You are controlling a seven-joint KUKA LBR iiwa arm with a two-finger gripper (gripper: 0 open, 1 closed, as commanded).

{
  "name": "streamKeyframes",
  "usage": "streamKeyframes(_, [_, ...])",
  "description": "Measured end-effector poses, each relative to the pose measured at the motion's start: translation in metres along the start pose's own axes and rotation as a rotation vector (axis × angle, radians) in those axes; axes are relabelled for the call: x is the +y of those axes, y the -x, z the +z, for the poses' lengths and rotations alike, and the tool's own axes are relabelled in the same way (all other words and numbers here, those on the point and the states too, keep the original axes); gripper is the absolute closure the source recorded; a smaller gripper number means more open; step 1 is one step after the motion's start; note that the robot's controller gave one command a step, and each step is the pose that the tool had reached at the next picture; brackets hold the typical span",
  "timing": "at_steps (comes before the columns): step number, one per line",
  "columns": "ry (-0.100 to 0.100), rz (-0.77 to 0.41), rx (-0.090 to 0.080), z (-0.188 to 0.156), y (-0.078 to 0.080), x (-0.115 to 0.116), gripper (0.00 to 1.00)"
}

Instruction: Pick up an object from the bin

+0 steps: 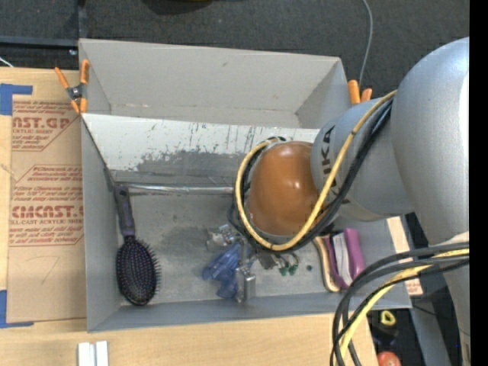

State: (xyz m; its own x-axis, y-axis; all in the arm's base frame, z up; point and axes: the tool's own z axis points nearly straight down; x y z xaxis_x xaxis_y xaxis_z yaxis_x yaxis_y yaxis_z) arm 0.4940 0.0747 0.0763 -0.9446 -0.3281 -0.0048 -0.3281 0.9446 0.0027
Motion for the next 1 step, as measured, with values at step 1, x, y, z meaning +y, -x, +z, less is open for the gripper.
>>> streamKeyframes(1, [-0.003,-0.649,-0.005,0.0063,0.0033,-0.0101,0.0])
